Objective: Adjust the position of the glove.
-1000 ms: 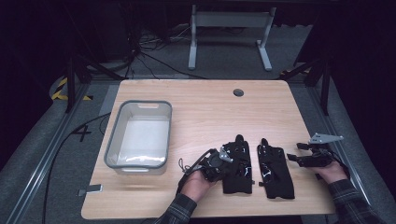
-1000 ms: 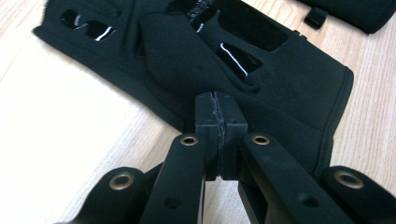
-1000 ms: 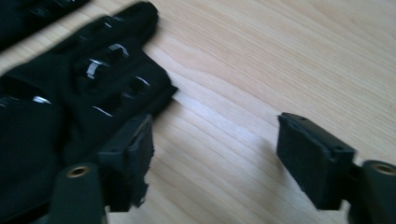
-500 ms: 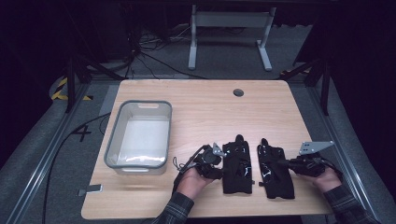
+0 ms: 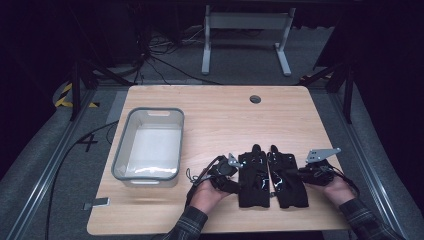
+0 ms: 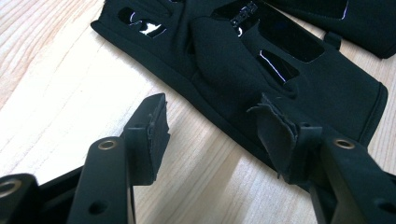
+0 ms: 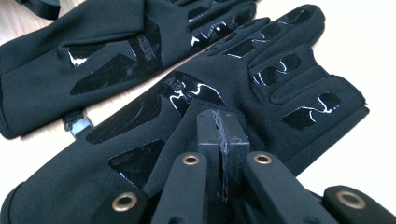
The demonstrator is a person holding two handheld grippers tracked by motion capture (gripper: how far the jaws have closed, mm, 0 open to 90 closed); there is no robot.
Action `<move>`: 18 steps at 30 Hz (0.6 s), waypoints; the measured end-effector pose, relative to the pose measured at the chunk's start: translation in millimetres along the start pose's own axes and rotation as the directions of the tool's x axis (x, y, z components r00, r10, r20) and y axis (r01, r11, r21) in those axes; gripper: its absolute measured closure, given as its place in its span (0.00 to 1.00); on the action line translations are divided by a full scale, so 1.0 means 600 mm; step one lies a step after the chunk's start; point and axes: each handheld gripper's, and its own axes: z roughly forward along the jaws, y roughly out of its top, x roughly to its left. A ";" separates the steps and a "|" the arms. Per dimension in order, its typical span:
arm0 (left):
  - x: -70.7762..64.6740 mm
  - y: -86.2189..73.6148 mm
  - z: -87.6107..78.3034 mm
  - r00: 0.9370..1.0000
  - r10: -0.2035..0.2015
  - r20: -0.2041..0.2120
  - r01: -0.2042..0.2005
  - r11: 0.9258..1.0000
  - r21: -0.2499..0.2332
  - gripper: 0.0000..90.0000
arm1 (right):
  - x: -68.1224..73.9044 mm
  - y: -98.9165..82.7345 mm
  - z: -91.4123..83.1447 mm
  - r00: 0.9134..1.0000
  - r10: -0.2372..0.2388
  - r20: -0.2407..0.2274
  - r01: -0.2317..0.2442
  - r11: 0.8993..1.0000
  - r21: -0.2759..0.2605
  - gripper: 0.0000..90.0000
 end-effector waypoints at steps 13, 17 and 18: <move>-0.002 0.000 0.008 1.000 -0.013 -0.013 0.013 1.000 0.007 0.53 | -0.003 -0.024 -0.041 1.000 -0.003 0.015 0.004 1.000 -0.026 0.91; -0.003 0.000 0.010 1.000 -0.017 -0.017 0.018 1.000 0.012 0.56 | -0.005 -0.034 -0.051 1.000 0.002 0.005 -0.002 1.000 -0.018 1.00; -0.003 0.000 0.010 1.000 -0.016 -0.017 0.016 1.000 0.013 0.56 | -0.005 -0.036 -0.050 1.000 -0.001 0.004 0.001 1.000 -0.007 1.00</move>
